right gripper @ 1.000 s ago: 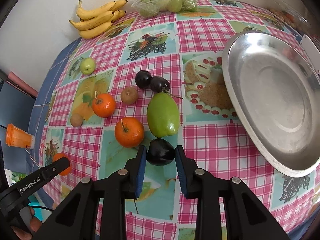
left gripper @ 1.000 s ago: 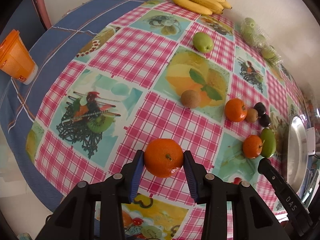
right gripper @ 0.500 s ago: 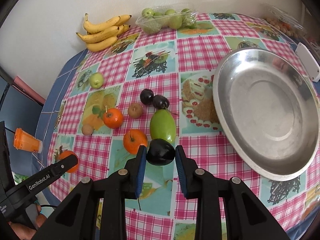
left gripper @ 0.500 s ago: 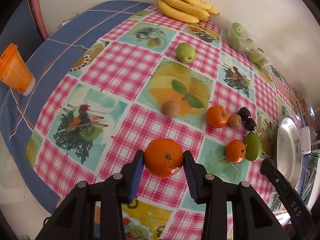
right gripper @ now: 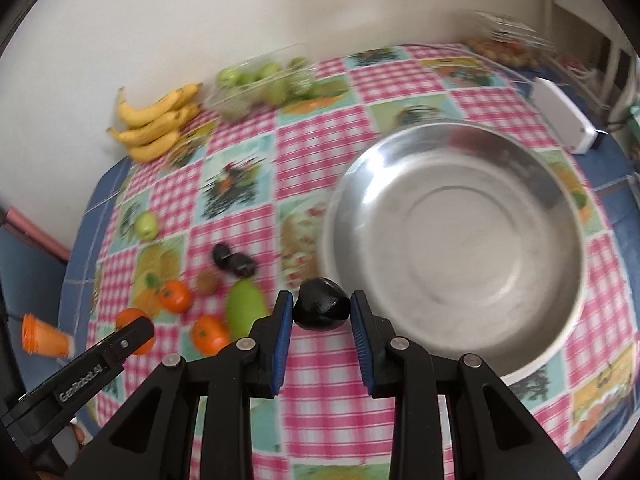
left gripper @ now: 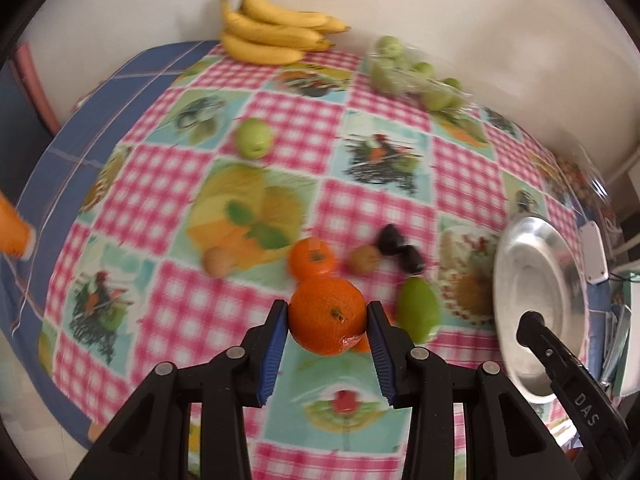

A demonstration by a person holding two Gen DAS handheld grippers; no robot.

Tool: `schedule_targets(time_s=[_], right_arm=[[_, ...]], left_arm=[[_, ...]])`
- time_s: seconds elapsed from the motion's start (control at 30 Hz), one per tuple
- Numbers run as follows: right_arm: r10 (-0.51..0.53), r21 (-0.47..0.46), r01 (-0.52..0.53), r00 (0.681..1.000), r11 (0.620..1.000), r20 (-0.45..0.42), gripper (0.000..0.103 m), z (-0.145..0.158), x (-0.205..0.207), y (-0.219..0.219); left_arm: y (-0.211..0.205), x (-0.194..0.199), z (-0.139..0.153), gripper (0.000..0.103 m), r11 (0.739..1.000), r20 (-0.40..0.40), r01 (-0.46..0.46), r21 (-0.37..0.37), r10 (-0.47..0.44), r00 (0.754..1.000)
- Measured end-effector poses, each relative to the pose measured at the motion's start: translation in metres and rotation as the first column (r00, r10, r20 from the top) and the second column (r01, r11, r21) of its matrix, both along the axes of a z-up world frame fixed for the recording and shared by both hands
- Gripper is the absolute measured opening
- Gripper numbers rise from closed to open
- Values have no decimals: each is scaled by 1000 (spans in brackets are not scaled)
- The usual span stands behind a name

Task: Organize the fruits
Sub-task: 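Carry the plum and orange over the steel bowl with both grippers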

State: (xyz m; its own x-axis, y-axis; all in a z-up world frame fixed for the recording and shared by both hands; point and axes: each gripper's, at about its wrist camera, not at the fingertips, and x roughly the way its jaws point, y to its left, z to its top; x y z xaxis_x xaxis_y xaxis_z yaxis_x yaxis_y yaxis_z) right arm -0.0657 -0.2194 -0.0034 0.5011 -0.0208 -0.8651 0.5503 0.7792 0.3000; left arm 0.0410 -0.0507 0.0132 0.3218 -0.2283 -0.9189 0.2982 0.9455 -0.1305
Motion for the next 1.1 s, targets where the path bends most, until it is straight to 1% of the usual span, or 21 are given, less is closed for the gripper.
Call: schedule_targets(time_s=[0.2,0.33,0.47,0.67,0.83,1.0,1.1], right_arm=[[-104,-5,104,994,995,-43,31,-11,-16,-38],[-190,26,192,979,981,-72,31,-22,-32,-65],[-242,59,247,967,967,-78,31,-30,-44,-85],[-266,49,272,959,961,-98,31,-39,-49,-99],[-270,45,277,956,960,-117,31,-48,-45,-105],[-274,45,281,954,959,-122,31,-51,-40,-110],[-268,43,275,955,960,-126,31,-54,-36,-111]], left_arm=[[-53,-8,2,42,994,19,105,-10,-104,994],[-85,-17,2,42,985,38,173,-10,-173,984],[-111,-25,2,42,973,67,229,-19,-228,971],[-143,-32,-11,42,958,63,286,-12,-285,956],[-157,-32,-24,42,955,43,295,-20,-294,955],[-168,-31,-29,42,951,40,307,-46,-306,951],[-176,-33,-31,42,947,41,319,-42,-317,947]])
